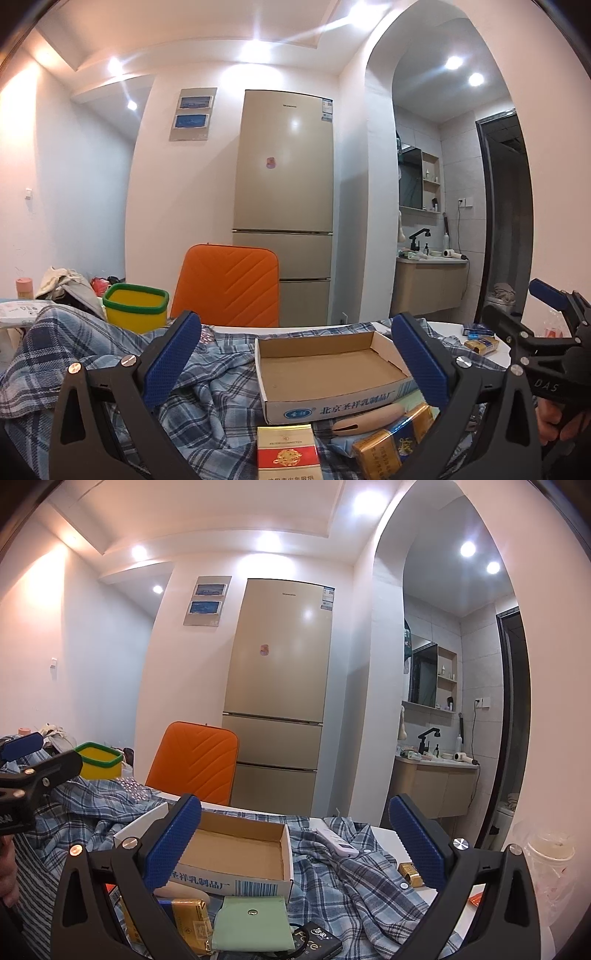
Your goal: Organize soft objects
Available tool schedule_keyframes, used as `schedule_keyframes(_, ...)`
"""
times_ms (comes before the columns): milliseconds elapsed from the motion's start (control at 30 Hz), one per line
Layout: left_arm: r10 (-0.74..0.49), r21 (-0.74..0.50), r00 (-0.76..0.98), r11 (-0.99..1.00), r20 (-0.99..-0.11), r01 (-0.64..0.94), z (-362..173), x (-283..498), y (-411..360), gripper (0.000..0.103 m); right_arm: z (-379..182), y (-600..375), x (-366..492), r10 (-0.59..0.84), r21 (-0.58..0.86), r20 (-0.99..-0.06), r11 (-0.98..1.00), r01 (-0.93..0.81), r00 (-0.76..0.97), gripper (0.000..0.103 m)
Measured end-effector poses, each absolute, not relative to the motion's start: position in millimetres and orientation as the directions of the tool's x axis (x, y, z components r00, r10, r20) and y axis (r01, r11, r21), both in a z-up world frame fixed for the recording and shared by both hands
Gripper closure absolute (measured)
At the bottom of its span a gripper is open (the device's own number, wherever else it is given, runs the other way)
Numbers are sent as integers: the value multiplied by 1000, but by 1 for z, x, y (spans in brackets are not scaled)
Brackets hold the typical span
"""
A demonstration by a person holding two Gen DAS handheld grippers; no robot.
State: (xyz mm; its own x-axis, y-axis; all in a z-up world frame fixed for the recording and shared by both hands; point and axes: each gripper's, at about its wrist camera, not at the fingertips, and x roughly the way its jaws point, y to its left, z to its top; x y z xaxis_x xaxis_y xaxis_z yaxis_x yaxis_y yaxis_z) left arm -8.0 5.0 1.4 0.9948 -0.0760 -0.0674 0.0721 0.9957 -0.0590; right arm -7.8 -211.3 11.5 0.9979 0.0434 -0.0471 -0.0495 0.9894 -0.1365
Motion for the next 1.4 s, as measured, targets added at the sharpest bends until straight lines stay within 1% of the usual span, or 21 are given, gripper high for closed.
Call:
schedule_keyframes(167, -56, -63, 995, 997, -78, 52, 1, -7, 7, 0, 11, -212, -7, 50, -127, -54, 990, -57, 997, 0)
schedule_keyframes(267, -84, -75, 994, 994, -76, 78, 1, -8, 8, 0, 10, -214, -7, 49, -121, -51, 991, -55, 997, 0)
schedule_keyframes(500, -84, -60, 995, 995, -58, 81, 2, -12, 5, 0, 10, -215, -7, 49, -118, -52, 992, -55, 997, 0)
schedule_keyframes(567, -80, -59, 995, 995, -63, 76, 2, -11, 5, 0, 10, -215, -5, 45, -116, -63, 992, -52, 997, 0)
schedule_keyframes(633, -105, -66, 991, 993, -84, 100, 3, -9, 5, 0, 11, -217, -3, 41, -111, -76, 993, -50, 996, 0)
schedule_keyframes(700, -131, -80, 981, 990, -142, 120, 6, -4, 6, 0, 12, -218, -1, 26, -105, -85, 994, -35, 996, 0)
schedule_keyframes(800, -168, -145, 950, 981, -265, 133, 9, 9, 12, 0, 18, -222, 2, 41, -81, -115, 995, -51, 992, 0)
schedule_keyframes(867, -169, -169, 934, 978, -315, 120, 8, 16, 15, 0, 24, -227, 2, 62, -42, -141, 997, -68, 988, 0)
schedule_keyframes(967, -131, -119, 912, 989, -390, 91, 5, 25, 10, 0, 30, -231, 2, 70, -16, -151, 997, -73, 986, 0)
schedule_keyframes(1067, -108, -63, 886, 994, -451, 89, -1, 32, 0, 5, 31, -233, 4, 58, -12, -163, 998, -60, 985, 0)
schedule_keyframes(1200, -93, -39, 824, 996, -558, 86, -17, 46, -1, 12, 27, -233, 9, 66, 4, -198, 998, -66, 978, 0)
schedule_keyframes(1267, -90, -44, 788, 996, -609, 80, -28, 54, 0, 13, 24, -232, 11, 67, 2, -214, 998, -68, 974, 0)
schedule_keyframes(1333, -115, -90, 740, 993, -662, 74, -42, 63, 3, 15, 21, -229, 12, 68, -7, -227, 997, -71, 972, 0)
schedule_keyframes(1367, -117, -99, 714, 993, -691, 67, -48, 67, 4, 17, 20, -228, 13, 71, -11, -234, 997, -76, 970, 0)
schedule_keyframes(1400, -110, -95, 691, 994, -714, 59, -54, 70, 4, 24, 19, -227, 13, 74, -14, -238, 997, -79, 969, 0)
